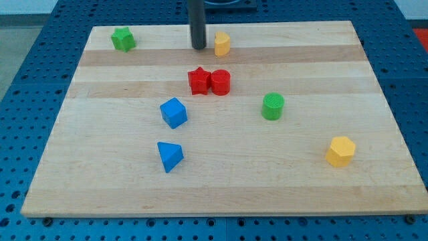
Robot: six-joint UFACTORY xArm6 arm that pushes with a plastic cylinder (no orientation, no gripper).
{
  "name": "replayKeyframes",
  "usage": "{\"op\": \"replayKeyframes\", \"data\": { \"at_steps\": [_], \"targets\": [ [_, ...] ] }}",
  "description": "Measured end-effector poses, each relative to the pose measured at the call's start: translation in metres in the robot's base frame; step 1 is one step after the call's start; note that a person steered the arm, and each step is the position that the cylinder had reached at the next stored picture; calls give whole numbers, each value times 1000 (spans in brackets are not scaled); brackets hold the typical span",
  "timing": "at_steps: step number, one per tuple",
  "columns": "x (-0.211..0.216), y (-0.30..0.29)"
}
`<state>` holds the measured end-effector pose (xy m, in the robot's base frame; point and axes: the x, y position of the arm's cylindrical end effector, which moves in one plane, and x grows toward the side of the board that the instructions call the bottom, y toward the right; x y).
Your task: Nudge the yellow heart a bit left
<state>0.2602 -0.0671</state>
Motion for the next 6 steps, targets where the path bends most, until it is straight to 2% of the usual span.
{"op": "replayKeyframes", "data": {
  "at_steps": [4, 6],
  "targets": [
    [-10, -96],
    [7, -106]
  ]
}}
